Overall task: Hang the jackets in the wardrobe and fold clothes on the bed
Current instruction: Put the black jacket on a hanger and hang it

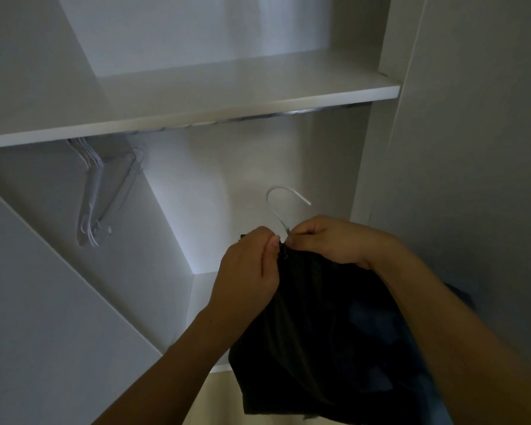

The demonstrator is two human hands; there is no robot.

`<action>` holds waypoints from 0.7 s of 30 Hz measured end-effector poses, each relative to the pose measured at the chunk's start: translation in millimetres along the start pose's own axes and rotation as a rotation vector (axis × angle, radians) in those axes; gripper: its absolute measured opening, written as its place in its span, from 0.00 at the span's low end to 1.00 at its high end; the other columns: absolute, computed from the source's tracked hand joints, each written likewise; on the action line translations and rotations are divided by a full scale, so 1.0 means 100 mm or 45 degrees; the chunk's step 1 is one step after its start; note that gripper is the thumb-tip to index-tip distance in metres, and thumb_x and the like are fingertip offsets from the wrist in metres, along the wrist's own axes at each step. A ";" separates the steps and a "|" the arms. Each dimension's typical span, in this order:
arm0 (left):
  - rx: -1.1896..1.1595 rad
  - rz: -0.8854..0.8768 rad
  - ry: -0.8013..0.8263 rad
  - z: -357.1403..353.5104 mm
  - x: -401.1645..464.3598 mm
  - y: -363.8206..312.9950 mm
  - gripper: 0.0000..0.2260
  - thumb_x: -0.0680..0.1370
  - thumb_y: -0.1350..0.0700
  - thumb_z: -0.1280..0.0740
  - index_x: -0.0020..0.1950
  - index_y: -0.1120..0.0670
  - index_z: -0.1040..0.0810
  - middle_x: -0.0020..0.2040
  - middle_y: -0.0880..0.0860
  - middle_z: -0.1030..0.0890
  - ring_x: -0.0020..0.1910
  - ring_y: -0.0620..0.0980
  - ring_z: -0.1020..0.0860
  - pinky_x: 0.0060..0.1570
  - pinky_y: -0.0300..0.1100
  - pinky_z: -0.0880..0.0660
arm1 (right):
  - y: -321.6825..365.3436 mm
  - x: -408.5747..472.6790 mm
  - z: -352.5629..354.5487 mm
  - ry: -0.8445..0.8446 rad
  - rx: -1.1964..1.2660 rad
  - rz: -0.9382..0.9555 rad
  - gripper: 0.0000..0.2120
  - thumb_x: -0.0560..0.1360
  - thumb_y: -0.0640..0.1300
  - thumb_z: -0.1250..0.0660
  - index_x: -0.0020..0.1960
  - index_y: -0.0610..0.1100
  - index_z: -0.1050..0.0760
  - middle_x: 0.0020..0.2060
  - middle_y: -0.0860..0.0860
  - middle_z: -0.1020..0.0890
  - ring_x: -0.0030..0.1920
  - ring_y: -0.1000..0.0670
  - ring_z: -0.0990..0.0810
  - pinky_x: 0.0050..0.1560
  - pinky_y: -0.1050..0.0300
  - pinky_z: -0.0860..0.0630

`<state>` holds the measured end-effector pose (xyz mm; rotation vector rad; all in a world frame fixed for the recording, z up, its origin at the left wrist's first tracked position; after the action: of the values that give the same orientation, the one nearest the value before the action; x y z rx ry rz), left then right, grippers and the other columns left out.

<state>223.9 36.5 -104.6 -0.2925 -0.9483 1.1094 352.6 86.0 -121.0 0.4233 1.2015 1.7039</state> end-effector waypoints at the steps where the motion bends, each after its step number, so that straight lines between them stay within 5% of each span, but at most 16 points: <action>1: 0.007 0.008 -0.021 0.01 0.00 0.00 0.13 0.82 0.55 0.44 0.42 0.58 0.27 0.35 0.51 0.25 0.34 0.48 0.26 0.38 0.38 0.29 | 0.00 0.01 0.01 -0.042 0.018 0.021 0.14 0.79 0.50 0.36 0.42 0.43 0.19 0.35 0.50 0.20 0.36 0.54 0.24 0.42 0.60 0.27; 4: 0.057 -0.042 -0.063 0.02 -0.01 -0.02 0.12 0.81 0.56 0.44 0.41 0.58 0.27 0.35 0.50 0.26 0.34 0.45 0.28 0.38 0.33 0.32 | -0.01 0.07 0.08 -0.278 0.169 0.104 0.15 0.80 0.47 0.37 0.46 0.36 0.20 0.38 0.45 0.20 0.39 0.51 0.24 0.43 0.59 0.28; 8: 0.263 -0.156 0.122 -0.23 -0.11 -0.08 0.12 0.79 0.63 0.40 0.35 0.59 0.28 0.31 0.53 0.28 0.31 0.50 0.29 0.35 0.48 0.30 | -0.10 0.13 0.19 -0.620 0.364 0.131 0.13 0.80 0.44 0.36 0.43 0.37 0.20 0.36 0.44 0.20 0.37 0.52 0.23 0.39 0.62 0.27; 11: 0.356 -0.179 0.220 -0.31 -0.08 -0.05 0.11 0.78 0.62 0.40 0.35 0.59 0.27 0.31 0.55 0.25 0.31 0.51 0.28 0.35 0.49 0.29 | -0.18 0.19 0.14 -0.757 0.434 0.095 0.11 0.79 0.44 0.36 0.42 0.41 0.19 0.37 0.44 0.18 0.38 0.53 0.22 0.42 0.61 0.25; 15: 0.431 -0.267 0.523 -0.38 -0.15 -0.06 0.12 0.77 0.59 0.42 0.35 0.58 0.28 0.31 0.54 0.26 0.30 0.49 0.30 0.36 0.44 0.31 | -0.25 0.24 0.11 -0.853 0.630 0.053 0.12 0.79 0.44 0.36 0.40 0.40 0.20 0.36 0.46 0.20 0.38 0.50 0.22 0.46 0.53 0.24; 18: 0.325 -0.072 0.769 -0.39 -0.28 0.11 0.12 0.82 0.54 0.41 0.39 0.53 0.29 0.33 0.50 0.28 0.33 0.47 0.28 0.36 0.35 0.34 | -0.20 0.24 0.20 -0.822 0.688 0.067 0.12 0.79 0.45 0.36 0.40 0.42 0.19 0.40 0.40 0.19 0.41 0.46 0.21 0.48 0.52 0.23; 21: 0.174 0.051 0.512 -0.08 0.02 0.23 0.13 0.80 0.43 0.41 0.41 0.49 0.29 0.36 0.47 0.27 0.38 0.48 0.26 0.40 0.42 0.30 | -0.05 0.24 0.26 -0.729 0.647 0.167 0.13 0.80 0.46 0.37 0.39 0.45 0.19 0.40 0.42 0.18 0.41 0.47 0.20 0.47 0.54 0.22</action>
<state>215.2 50.4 -122.9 -0.4056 -0.5104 1.0938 362.6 120.5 -119.8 1.2290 1.1701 1.2296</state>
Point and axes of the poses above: each hand's wrist, its own x-axis towards the middle knuckle, its own z-axis out of the back of the hand, y = z × x, the point moved 7 cm from there along x, towards the middle knuckle
